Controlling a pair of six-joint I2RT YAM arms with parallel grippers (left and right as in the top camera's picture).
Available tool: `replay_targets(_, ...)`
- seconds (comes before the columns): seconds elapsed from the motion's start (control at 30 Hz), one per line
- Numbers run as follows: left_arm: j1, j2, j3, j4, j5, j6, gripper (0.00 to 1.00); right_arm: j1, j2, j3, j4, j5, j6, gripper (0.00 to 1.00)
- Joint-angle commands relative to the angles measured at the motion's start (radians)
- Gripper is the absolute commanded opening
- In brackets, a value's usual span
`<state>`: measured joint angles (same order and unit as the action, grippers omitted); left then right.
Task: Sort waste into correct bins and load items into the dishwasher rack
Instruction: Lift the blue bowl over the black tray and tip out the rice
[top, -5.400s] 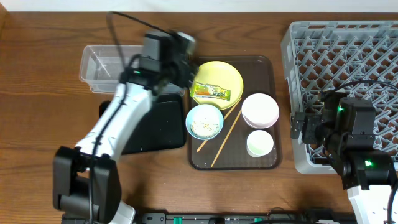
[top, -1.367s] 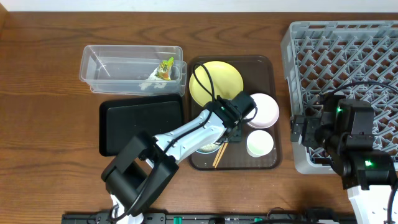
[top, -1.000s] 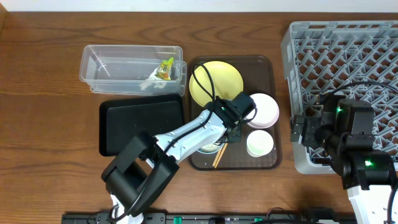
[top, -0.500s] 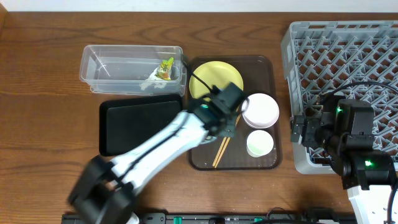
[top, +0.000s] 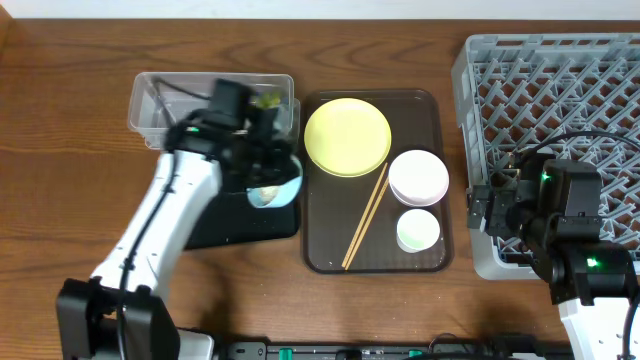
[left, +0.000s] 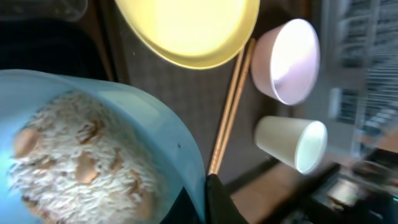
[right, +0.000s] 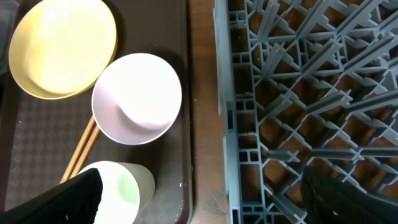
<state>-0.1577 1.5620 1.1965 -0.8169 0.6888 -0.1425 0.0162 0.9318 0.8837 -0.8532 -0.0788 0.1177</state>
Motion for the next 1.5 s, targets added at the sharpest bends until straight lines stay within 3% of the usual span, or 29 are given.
replay_targets(0.0, 0.108, 0.025, -0.071, -0.008, 0.301, 0.175, 0.06, 0.017, -0.002, 0.021, -0.003, -0.008, -0.01, 0.99)
replay_targets(0.2, 0.286, 0.082, -0.195, -0.008, 0.582, 0.289, 0.06, 0.017, -0.002, 0.021, -0.004, -0.008, -0.01, 0.99)
replay_targets(0.57, 0.446, 0.241, -0.246, -0.012, 0.871, 0.253, 0.06, 0.017, -0.002, 0.021, -0.006, -0.008, -0.01, 0.99)
replay_targets(0.77, 0.48, 0.241, -0.246, -0.01, 0.884, 0.114, 0.06, 0.017, -0.002, 0.021, -0.015, -0.008, -0.01, 0.99)
replay_targets(1.13, 0.525, 0.241, -0.246, -0.01, 0.884, -0.371, 0.06, 0.017, -0.002, 0.021, -0.015, -0.008, -0.01, 0.99)
replay_targets(1.47, 0.546, 0.241, -0.245, -0.009, 0.884, -0.455, 0.06, 0.017, -0.002, 0.021, -0.015, -0.008, -0.01, 0.99)
